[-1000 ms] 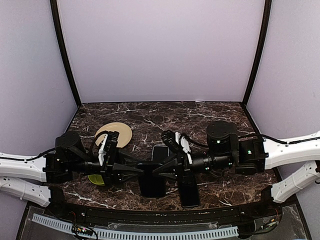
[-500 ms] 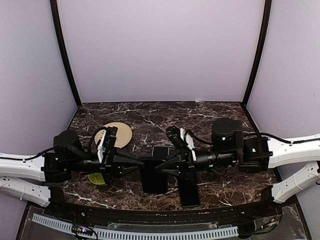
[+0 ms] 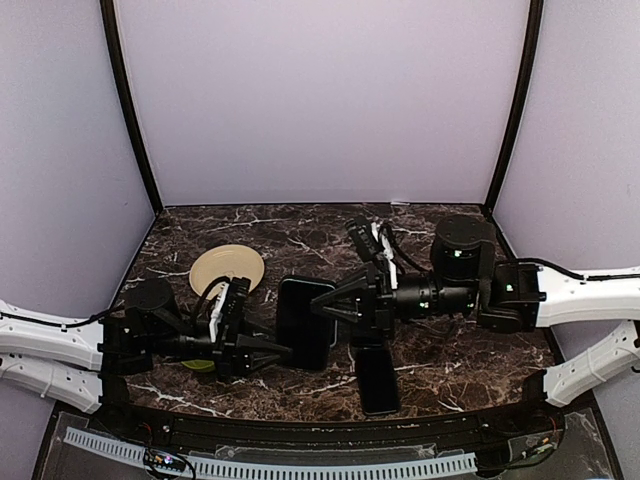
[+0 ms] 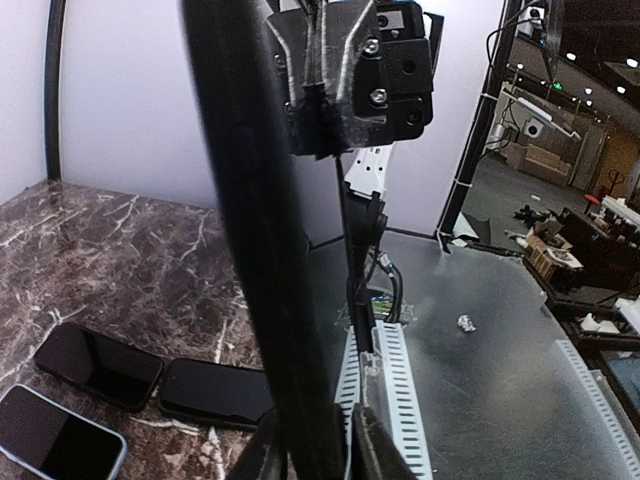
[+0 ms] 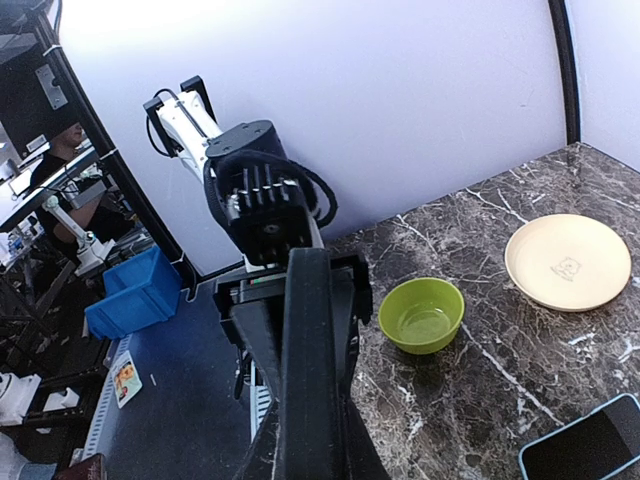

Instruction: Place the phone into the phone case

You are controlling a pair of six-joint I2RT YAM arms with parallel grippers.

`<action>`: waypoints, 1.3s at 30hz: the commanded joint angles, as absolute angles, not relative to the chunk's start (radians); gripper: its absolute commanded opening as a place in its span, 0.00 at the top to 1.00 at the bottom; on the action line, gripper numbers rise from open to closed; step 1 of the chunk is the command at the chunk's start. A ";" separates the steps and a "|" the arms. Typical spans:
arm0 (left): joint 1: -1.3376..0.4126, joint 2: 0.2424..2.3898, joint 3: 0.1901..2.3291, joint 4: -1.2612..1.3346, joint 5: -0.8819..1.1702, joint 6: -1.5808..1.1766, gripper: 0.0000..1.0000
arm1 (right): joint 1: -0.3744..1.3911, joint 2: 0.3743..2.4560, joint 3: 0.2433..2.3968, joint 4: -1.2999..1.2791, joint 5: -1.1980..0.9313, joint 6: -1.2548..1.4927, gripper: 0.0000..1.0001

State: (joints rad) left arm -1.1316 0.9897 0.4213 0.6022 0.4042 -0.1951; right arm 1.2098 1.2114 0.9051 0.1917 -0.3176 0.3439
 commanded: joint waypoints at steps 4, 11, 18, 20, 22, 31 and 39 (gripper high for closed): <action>-1.132 1.009 0.415 0.702 0.458 -0.242 1.00 | 1.210 1.202 0.949 0.324 -0.366 0.394 1.00; -1.129 1.001 0.380 0.918 0.422 -0.394 1.00 | 1.212 1.271 0.865 0.217 -0.325 0.444 0.53; -1.129 1.036 0.384 0.913 0.429 -0.480 1.00 | 1.233 1.305 0.823 0.373 -0.363 0.495 1.00; -1.129 1.039 0.387 0.858 0.421 -0.499 1.00 | 1.232 1.299 0.804 0.399 -0.352 0.536 1.00; -1.130 1.031 0.400 0.736 0.359 -0.517 0.90 | 1.233 1.291 0.782 0.391 -0.327 0.598 1.00; -1.129 0.953 0.428 -0.031 -0.214 -0.589 0.44 | 1.233 1.422 0.712 0.270 -0.364 0.902 1.00; -1.132 1.064 0.433 -0.003 -0.102 -0.559 0.50 | 1.188 1.637 0.710 0.423 -0.442 1.066 1.00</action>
State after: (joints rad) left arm -1.1290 0.9905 0.4145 0.0452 -0.1238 -0.5819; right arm 1.2091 1.5902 0.7120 0.2340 -0.3805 0.9428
